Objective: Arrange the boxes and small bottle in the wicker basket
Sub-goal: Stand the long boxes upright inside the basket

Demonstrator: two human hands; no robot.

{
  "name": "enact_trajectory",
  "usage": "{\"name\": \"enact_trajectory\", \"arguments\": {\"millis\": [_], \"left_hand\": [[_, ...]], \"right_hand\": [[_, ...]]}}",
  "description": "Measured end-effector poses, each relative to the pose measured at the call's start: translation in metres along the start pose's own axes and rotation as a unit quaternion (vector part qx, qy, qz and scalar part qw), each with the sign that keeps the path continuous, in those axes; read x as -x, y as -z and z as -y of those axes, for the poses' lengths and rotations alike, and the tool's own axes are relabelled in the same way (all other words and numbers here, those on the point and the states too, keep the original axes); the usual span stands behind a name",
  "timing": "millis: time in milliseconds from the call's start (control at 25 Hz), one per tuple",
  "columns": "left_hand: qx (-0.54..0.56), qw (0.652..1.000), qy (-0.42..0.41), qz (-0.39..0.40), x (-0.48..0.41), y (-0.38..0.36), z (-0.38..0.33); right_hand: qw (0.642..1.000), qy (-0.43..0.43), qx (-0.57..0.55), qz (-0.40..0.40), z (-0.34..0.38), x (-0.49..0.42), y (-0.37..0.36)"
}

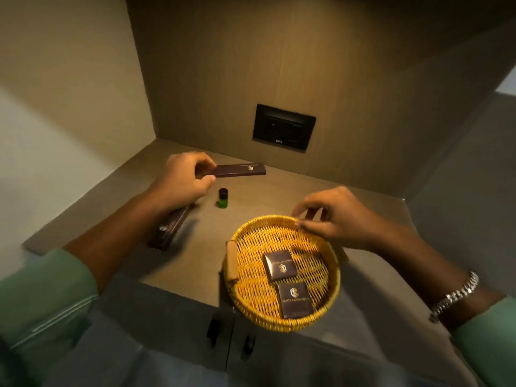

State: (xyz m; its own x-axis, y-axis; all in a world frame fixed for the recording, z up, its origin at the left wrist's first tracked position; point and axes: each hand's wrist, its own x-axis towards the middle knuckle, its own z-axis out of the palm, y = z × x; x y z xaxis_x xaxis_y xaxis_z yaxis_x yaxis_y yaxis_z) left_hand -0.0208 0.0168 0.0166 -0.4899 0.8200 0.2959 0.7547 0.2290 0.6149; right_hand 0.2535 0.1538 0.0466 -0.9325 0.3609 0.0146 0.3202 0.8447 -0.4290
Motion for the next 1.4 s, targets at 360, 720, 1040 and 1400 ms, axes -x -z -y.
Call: {"name": "enact_trajectory", "arguments": {"millis": [360,720,1040,1400], "left_hand": [[-0.061,0.943,0.325,0.028,0.008,-0.021,0.046],[0.026,0.954,0.264,-0.136,0.030,0.026,-0.032],[0.044,0.974,0.213,0.059,0.051,-0.017,-0.082],[-0.029,0.985,0.124,0.120,0.049,-0.049,-0.118]], "right_hand": [[0.988,0.010,0.145,0.048,-0.040,-0.195,-0.014],[0.971,-0.024,0.193,0.142,-0.051,-0.272,-0.053],[0.991,-0.026,0.122,0.047,-0.034,-0.204,-0.002],[0.978,-0.153,-0.087,0.113,0.004,-0.027,0.004]]}}
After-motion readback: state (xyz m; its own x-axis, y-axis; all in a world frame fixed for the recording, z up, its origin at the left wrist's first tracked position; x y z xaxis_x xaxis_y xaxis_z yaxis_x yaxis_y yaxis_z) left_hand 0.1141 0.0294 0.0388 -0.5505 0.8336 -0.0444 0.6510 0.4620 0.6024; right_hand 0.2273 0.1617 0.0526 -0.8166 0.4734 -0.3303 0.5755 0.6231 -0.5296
